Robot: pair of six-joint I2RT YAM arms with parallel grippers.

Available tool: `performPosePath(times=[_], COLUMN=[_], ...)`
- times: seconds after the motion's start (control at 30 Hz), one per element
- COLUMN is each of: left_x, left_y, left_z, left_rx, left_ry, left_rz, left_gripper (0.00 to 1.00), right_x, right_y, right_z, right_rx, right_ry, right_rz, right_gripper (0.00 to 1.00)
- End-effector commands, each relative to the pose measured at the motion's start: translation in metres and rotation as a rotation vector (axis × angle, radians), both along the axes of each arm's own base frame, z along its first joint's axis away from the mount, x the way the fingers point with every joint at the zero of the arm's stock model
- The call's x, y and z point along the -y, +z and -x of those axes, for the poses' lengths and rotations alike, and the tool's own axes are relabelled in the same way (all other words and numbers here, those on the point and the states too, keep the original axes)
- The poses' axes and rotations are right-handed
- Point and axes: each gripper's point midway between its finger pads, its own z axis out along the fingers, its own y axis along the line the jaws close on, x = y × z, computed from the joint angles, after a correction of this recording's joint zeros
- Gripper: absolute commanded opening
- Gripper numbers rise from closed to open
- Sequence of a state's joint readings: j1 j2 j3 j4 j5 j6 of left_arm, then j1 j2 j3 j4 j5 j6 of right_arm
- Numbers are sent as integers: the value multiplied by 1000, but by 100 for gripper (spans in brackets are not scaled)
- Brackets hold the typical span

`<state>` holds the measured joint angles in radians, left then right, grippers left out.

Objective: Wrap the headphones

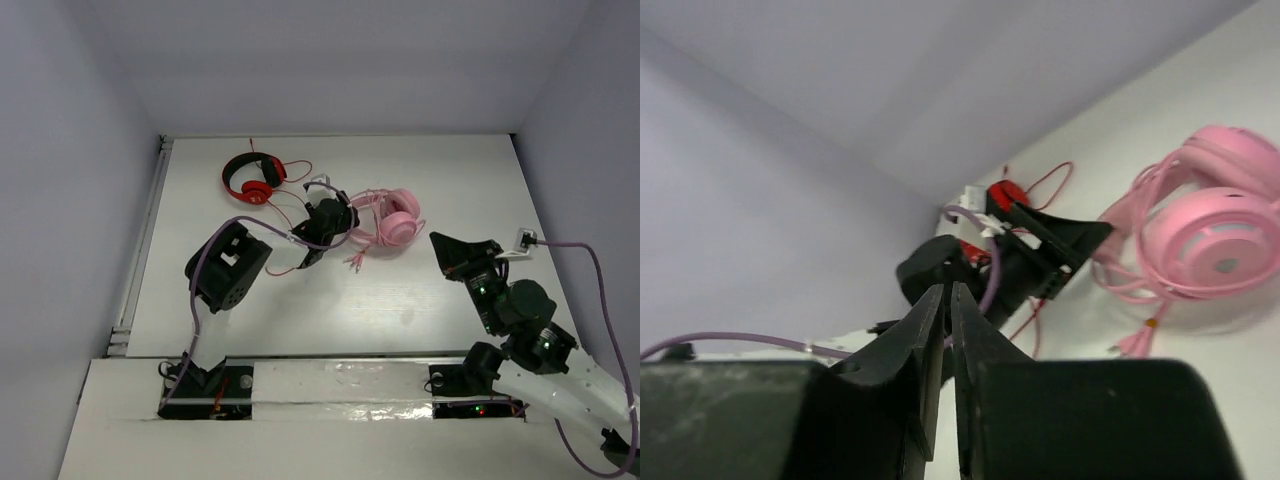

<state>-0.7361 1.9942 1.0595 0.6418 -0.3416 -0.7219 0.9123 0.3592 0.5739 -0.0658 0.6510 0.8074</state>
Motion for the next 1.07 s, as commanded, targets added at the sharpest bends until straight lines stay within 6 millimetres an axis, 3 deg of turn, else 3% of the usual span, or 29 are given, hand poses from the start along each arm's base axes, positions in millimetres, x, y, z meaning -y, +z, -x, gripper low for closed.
performPosePath(times=[0.0,0.13,0.17,0.23,0.27,0.3,0.33,0.37,0.43,0.47,0.53,0.57,0.6,0.63,0.67,0.87,1.03], left_x=[3,-8,-13,-22,-33,-41,-47,-59,-68,-77,-84,-93,-95,-99,-107,-121,-122], left_y=[53,97,131,159,197,203,217,246,255,273,273,284,280,284,292,294,277], left_z=[-16,-9,-4,8,19,26,33,46,61,74,88,99,104,109,118,140,143], left_rx=[105,178,233,285,348,362,390,438,453,477,477,488,481,486,498,508,487], left_ry=[-7,-28,-34,-53,-47,-44,-47,-42,-58,-61,-84,-80,-88,-89,-88,-114,-123], left_rz=[49,51,75,69,106,104,105,138,147,171,177,202,201,209,217,203,186], left_gripper=[61,78,80,81,82,82,92,93,96,99,99,99,99,99,99,99,99], right_x=[30,44,48,57,60,62,64,65,65,68,71,73,79,81,82,84,74], right_y=[14,35,38,48,50,54,57,62,68,74,74,75,75,74,74,66,64], right_z=[6,13,14,17,18,19,21,22,23,24,22,22,21,20,19,16,14], right_rx=[19,51,60,73,76,84,91,101,114,119,109,103,87,80,72,45,50], right_ry=[-88,-106,-116,-135,-143,-148,-148,-147,-142,-149,-169,-183,-214,-225,-235,-256,-226], right_rz=[134,163,181,182,185,178,170,164,159,150,153,151,150,151,149,150,161], right_gripper=[12,13,13,13,14,14,14,16,25,40,59,79,93,100,100,100,100])
